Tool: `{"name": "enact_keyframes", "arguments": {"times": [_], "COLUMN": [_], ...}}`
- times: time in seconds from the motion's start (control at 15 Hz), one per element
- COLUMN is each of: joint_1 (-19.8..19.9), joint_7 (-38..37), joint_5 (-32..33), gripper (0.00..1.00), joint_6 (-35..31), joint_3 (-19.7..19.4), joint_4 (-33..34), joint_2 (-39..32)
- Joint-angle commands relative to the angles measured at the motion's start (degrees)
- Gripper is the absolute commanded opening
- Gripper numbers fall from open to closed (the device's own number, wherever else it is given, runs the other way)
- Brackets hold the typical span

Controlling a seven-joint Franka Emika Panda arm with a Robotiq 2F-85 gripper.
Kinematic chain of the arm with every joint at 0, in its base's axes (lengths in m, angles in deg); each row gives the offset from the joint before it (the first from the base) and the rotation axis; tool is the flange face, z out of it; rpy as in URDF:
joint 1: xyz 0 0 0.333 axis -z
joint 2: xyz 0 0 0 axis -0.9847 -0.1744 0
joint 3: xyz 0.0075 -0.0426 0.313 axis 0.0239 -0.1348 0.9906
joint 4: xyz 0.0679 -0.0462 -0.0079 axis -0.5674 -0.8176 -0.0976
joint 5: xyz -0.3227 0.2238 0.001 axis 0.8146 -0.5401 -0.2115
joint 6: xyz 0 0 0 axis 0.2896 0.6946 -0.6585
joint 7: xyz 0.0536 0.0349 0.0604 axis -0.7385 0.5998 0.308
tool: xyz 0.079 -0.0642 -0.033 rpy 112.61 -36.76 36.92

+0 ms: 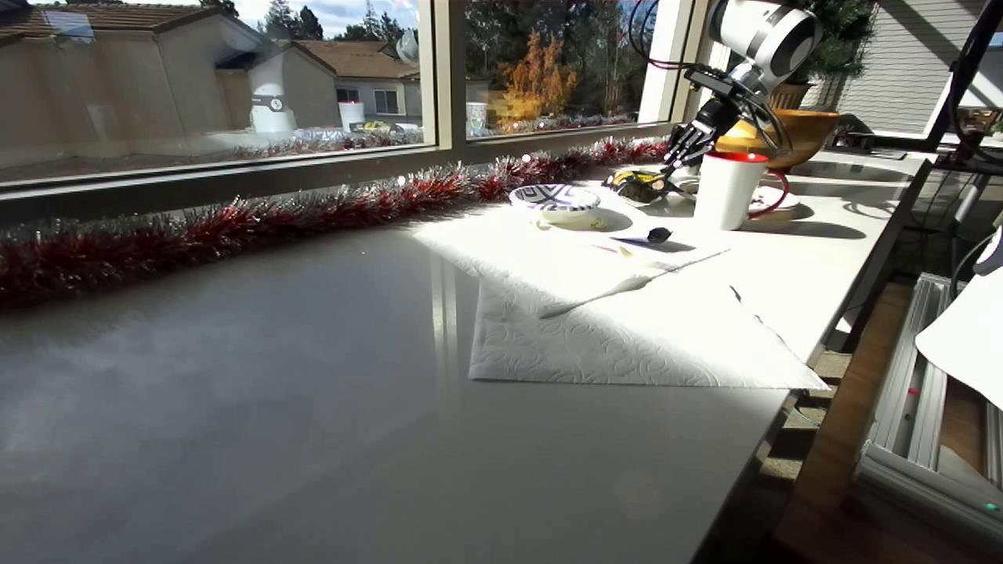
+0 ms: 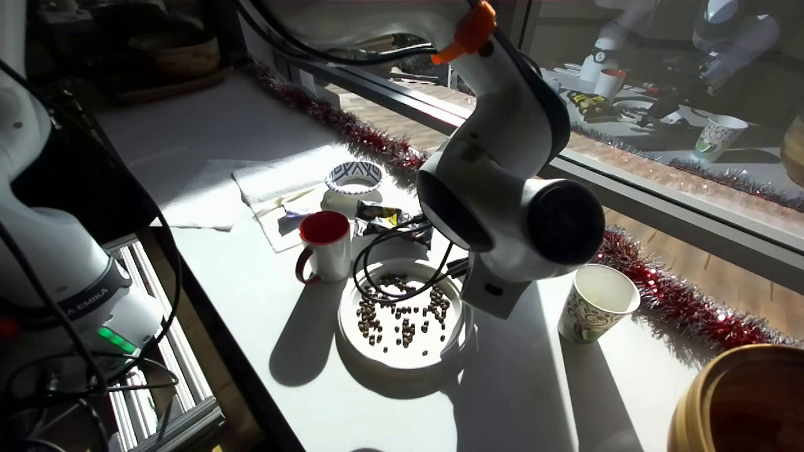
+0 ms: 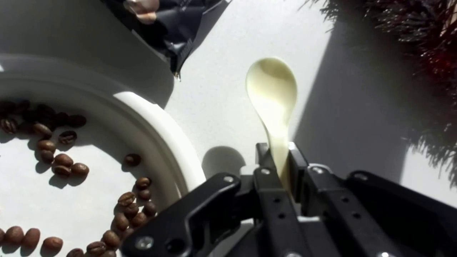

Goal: Pick up the spoon, get some of the objects from the bowl and put them in the cup

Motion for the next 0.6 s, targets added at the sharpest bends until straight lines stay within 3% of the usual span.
{"name": "enact_keyframes", "arguments": {"times": [0.0,0.2,0.33,0.53], "joint_1": [-0.42,-0.43,-0.17,-0.99], "joint_7": [-1.54,-1.4,3.53,8.55], "joint_5": [-0.76,1.54,4.65,13.0], "gripper": [0.4,0.6,0.75,0.95], "joint_6": [-0.18,1.49,2.7,3.29], "joint_3": [-0.85,-1.97,-3.1,-5.8], "joint_4": [2.5,2.59,1.41,-1.85], "joint_2": [-1.39,1.58,6.09,14.28]}}
